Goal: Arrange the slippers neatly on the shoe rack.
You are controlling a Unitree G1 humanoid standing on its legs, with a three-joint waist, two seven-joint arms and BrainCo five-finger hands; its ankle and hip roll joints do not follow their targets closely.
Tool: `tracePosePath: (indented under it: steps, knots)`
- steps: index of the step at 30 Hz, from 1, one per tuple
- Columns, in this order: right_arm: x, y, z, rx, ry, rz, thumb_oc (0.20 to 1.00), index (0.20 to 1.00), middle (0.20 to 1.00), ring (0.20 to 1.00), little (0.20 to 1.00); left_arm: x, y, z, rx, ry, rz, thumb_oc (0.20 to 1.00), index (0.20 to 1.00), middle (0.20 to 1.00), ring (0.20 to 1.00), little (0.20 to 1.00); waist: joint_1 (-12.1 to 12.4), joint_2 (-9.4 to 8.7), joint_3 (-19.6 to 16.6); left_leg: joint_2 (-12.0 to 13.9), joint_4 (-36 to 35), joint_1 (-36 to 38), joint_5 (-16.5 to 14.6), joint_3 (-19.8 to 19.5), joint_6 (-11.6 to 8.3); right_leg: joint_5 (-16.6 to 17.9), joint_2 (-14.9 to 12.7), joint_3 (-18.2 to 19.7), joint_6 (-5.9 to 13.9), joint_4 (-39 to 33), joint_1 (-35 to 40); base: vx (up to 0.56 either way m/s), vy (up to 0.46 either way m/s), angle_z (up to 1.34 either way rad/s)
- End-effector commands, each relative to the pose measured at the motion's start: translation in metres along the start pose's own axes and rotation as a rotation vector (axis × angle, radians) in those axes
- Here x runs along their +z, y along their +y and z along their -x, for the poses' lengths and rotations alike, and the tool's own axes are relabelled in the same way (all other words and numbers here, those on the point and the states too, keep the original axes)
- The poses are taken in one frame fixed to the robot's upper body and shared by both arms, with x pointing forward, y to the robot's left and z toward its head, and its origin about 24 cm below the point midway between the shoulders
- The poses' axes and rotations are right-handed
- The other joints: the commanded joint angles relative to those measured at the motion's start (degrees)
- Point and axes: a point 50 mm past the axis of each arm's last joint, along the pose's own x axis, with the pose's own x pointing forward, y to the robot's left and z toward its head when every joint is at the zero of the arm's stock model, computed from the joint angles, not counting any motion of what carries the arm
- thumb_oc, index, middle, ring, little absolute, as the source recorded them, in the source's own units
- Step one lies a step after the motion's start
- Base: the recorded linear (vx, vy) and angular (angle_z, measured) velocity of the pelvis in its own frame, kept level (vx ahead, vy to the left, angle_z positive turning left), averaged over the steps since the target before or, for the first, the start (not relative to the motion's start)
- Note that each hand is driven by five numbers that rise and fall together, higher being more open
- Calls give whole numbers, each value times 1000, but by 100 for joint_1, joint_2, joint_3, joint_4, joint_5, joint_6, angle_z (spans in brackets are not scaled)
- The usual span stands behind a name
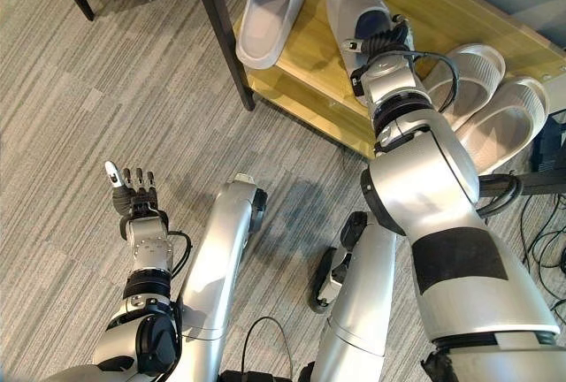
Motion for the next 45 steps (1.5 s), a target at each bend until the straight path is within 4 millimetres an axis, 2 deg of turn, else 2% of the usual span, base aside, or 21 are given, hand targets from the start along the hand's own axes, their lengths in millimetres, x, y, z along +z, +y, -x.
tracePosePath:
  steps: [1,2,4,5,11,14,15,19,26,33,45]
  knots:
    - [52,0,10,23,-142,-32,1000,1000,1000,1000,1000,-71,15,56,18,192,28,1000,1000,1000,1000,1000,-299,36,188,312,170,497,-1460,-460,-396,952,-38,651,-209,363,-135,0,0,0]
    - [57,11,15,68,-165,-27,1000,1000,1000,1000,1000,-71,14,55,3,201,14,1000,1000,1000,1000,1000,-305,32,188,312,153,497,-1465,-456,-401,961,-18,645,-214,341,-134,0,0,0]
    - [58,15,16,82,-173,-24,1000,1000,1000,1000,1000,-71,14,55,-3,202,12,1000,1000,1000,1000,1000,-313,26,188,316,152,497,-1467,-459,-398,965,-11,645,-216,337,-135,0,0,0]
    - [63,24,20,116,-192,-15,1000,1000,1000,1000,1000,-72,13,55,-11,211,5,1000,1000,1000,1000,1000,-320,19,188,328,146,497,-1475,-454,-396,979,5,640,-210,324,-136,-1,5,-4]
    - [69,40,28,155,-226,-7,1000,1000,1000,1000,1000,-72,10,54,-26,214,-10,1000,1000,1000,1000,1000,-364,0,188,349,119,497,-1478,-451,-405,987,14,638,-214,317,-145,0,2,-1]
    - [69,40,29,133,-232,-20,1000,1000,1000,1000,1000,-73,7,54,-38,216,-17,1000,1000,1000,1000,1000,-380,-15,188,366,99,497,-1473,-444,-409,1002,21,636,-210,316,-146,-4,-11,-5]
    - [69,33,27,83,-226,-24,1000,1000,1000,1000,1000,-72,5,54,-50,211,-24,1000,1000,1000,1000,1000,-396,-12,188,374,87,497,-1474,-435,-408,1004,28,641,-213,318,-153,0,0,0]
    - [68,27,25,30,-224,-33,1000,1000,1000,1000,1000,-73,4,54,-57,215,-30,1000,1000,1000,1000,1000,-400,0,188,390,85,497,-1471,-423,-399,1001,45,649,-216,340,-171,0,0,0]
    - [67,41,33,94,-254,-78,1000,1000,1000,1000,1000,-75,3,54,-75,230,-34,1000,1000,1000,1000,1000,-427,35,188,384,130,497,-1486,-433,-381,1010,77,662,-204,373,-163,0,0,0]
    - [57,59,46,223,-254,-173,1000,1000,1000,1000,1000,-75,2,53,-83,241,-60,1000,1000,1000,1000,1000,-436,39,188,374,140,497,-1461,-462,-362,1030,102,662,-223,413,-163,0,0,0]
    - [32,73,60,331,-207,-325,1000,1000,1000,1000,1000,-75,4,52,-101,278,-134,1000,1000,1000,1000,1000,-353,68,188,351,132,497,-1392,-530,-330,1059,118,651,-231,465,-133,0,0,0]
